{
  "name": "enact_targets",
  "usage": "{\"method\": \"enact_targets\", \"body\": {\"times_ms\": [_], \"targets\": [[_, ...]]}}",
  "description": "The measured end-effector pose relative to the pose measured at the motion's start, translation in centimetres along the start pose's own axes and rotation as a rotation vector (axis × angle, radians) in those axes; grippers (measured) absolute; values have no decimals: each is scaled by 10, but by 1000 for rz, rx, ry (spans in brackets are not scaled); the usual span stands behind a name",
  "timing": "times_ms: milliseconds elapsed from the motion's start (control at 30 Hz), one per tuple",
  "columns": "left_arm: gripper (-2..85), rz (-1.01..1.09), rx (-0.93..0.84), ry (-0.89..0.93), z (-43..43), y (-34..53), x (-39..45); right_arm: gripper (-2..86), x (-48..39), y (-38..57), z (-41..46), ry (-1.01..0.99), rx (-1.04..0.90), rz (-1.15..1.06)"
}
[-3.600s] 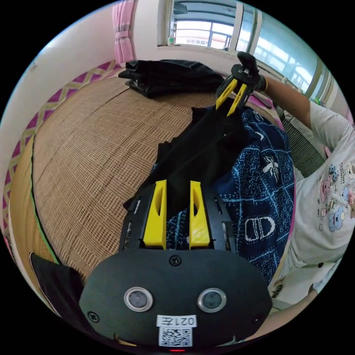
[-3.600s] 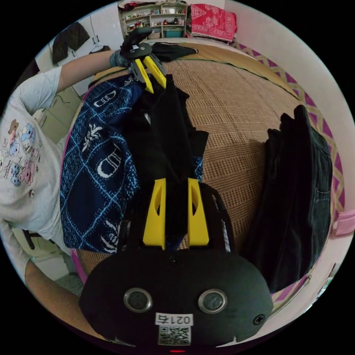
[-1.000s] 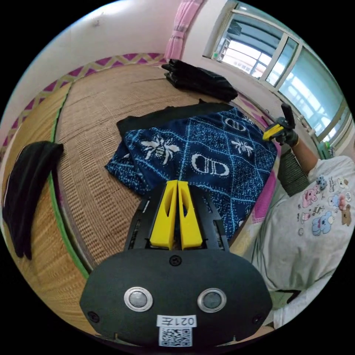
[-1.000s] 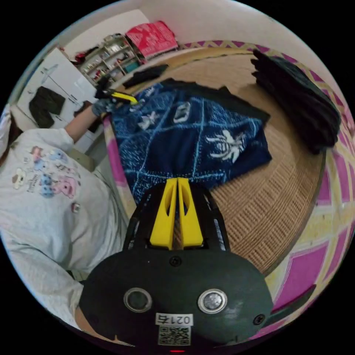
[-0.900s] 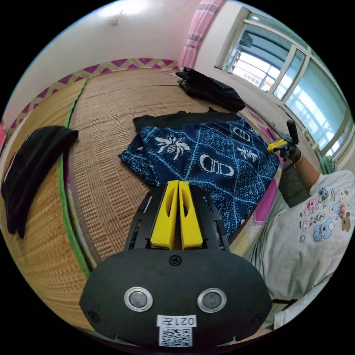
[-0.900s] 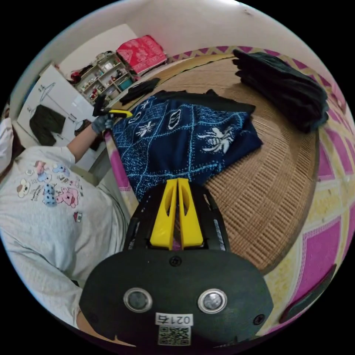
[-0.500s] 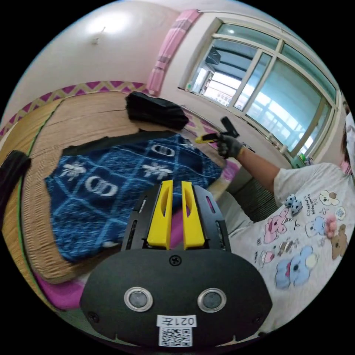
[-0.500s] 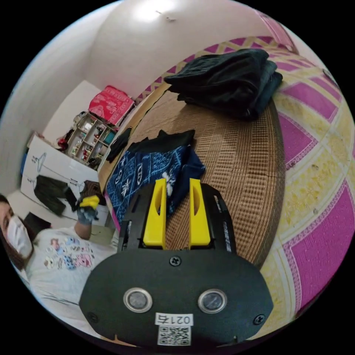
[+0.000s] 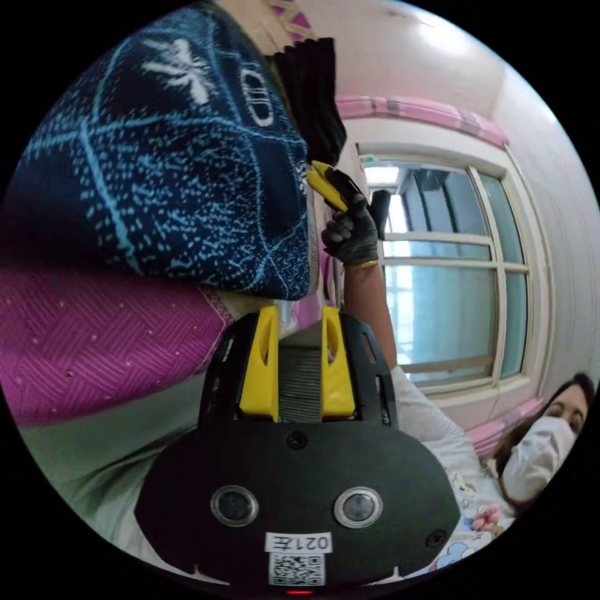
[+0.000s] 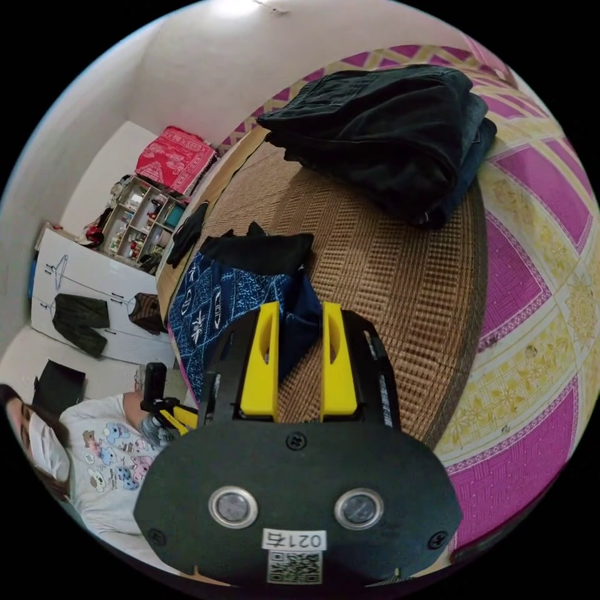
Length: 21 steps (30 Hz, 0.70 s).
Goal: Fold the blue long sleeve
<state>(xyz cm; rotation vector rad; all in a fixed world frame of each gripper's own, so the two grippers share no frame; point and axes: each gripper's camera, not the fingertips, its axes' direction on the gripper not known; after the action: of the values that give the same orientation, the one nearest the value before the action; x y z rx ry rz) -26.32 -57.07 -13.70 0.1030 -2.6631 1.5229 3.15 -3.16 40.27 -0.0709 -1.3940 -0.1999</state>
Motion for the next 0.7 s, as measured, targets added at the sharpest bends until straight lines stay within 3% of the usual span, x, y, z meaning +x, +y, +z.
{"method": "enact_targets", "body": {"times_ms": [233,400,567,700], "targets": [[122,-105,142,104,-12,5,-4,112,8,-29,27,-57,-58,7],[113,-121,149,140,-13,6,-4,106,6,-51,51,-107,-106,-14],[15,-116,132,142,-19,6,-12,59,4,-62,76,-194,-209,-17],[-6,-60,121,166,-35,11,-2,37,-20,-67,68,-201,-196,-45]]}}
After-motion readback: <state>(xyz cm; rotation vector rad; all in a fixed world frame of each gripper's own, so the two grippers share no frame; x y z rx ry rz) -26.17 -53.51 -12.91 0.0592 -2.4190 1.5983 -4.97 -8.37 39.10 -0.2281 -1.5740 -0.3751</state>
